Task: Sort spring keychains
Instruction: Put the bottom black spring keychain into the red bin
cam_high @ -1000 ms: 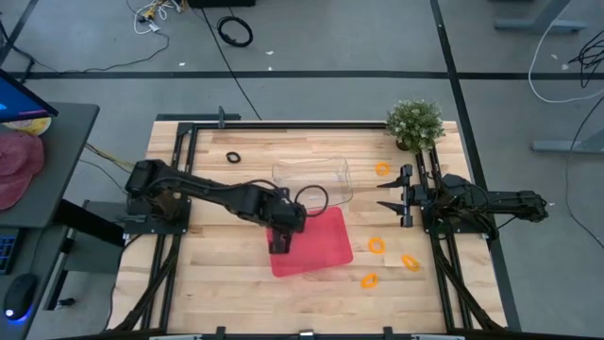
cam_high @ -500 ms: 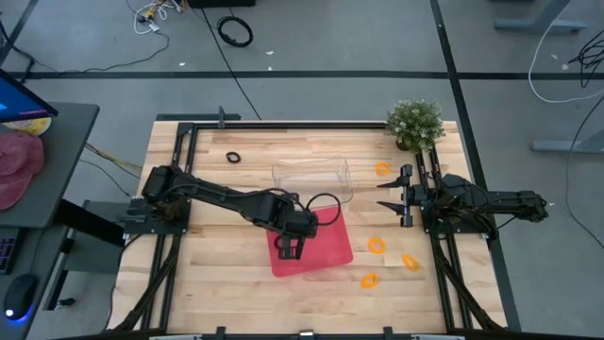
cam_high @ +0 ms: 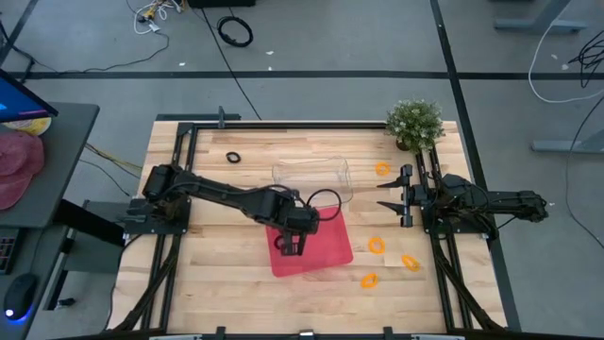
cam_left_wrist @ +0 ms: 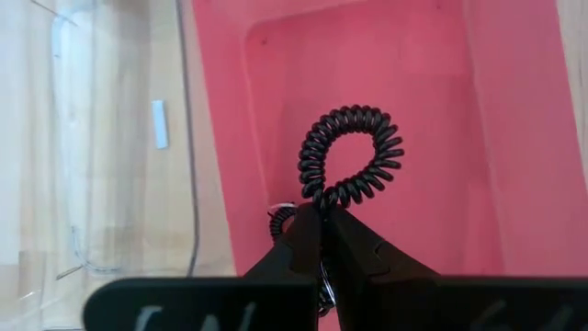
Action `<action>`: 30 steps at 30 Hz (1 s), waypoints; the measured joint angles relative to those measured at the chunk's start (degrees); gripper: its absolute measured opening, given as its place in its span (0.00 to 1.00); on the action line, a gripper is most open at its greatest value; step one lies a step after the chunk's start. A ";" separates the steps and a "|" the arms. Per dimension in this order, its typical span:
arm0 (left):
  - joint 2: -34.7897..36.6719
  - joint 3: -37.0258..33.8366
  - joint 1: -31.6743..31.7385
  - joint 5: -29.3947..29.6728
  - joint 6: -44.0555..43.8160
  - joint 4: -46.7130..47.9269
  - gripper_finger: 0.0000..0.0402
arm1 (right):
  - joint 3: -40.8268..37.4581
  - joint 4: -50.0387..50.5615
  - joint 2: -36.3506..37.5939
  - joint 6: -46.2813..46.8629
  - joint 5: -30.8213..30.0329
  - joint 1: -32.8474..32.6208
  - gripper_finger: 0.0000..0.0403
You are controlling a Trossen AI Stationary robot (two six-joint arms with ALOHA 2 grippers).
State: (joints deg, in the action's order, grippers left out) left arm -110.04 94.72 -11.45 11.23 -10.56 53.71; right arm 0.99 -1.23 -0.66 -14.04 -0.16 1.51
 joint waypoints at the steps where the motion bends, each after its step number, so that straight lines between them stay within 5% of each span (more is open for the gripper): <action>1: 0.02 0.00 0.14 0.32 -0.27 -0.32 0.02 | -0.01 0.00 0.01 0.00 0.00 -0.01 0.55; 30: 0.11 0.00 0.35 0.78 -0.30 -2.43 0.03 | -0.01 -0.01 -0.01 0.00 0.00 -0.01 0.55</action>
State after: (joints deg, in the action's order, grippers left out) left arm -109.93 94.72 -11.09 12.01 -10.86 51.27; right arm 0.99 -1.25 -0.67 -14.04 -0.17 1.50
